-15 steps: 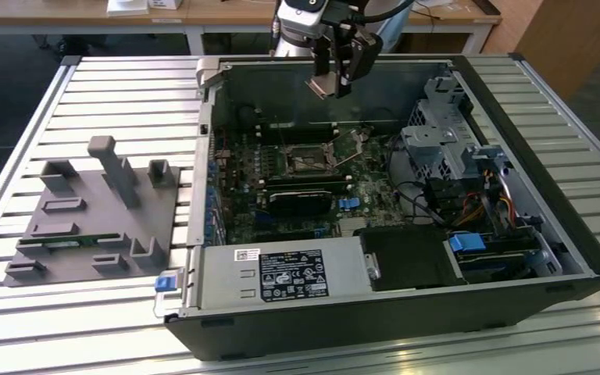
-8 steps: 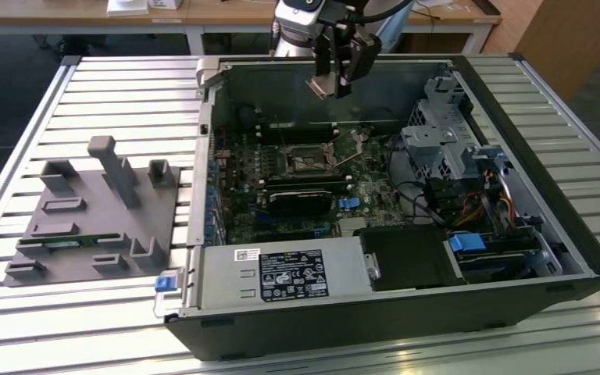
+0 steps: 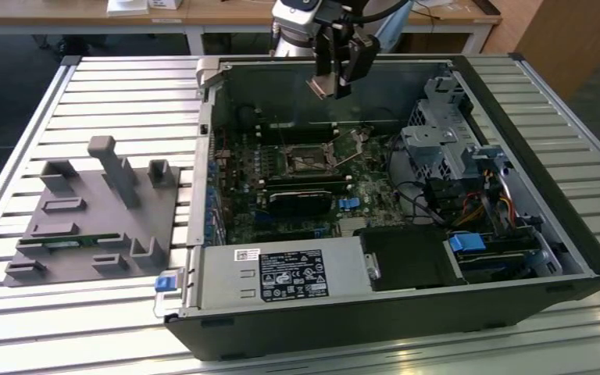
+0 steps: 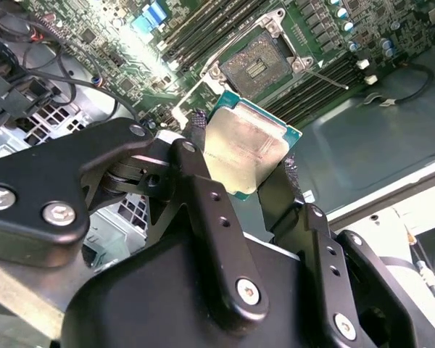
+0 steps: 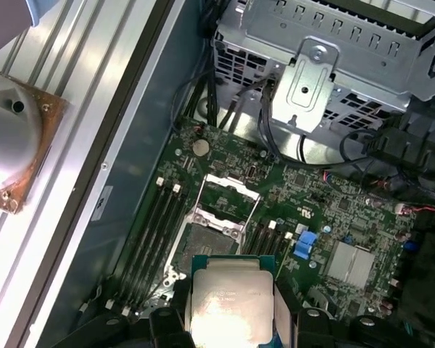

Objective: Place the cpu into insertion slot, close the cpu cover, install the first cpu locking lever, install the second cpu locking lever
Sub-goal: 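Place the cpu into insertion slot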

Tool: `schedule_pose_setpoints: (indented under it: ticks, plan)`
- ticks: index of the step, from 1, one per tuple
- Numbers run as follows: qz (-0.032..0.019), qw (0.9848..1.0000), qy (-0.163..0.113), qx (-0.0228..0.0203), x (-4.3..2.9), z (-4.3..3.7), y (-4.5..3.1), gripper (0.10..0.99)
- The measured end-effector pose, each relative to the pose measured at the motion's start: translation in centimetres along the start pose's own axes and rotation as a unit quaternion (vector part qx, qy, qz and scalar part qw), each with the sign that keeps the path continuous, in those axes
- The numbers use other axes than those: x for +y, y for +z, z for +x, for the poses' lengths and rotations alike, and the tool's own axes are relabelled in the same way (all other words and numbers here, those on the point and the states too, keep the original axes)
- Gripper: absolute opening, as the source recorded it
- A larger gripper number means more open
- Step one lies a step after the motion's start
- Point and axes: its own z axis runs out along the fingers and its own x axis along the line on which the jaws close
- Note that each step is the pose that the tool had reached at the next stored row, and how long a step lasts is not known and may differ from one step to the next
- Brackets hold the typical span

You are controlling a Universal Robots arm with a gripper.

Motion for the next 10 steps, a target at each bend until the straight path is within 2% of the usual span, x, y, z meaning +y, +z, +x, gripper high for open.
schedule_pose_setpoints:
  ticks: [10]
  plan:
    - [-0.0005,0.9997,0.024,-0.0021,0.02,0.07,0.04,0.537]
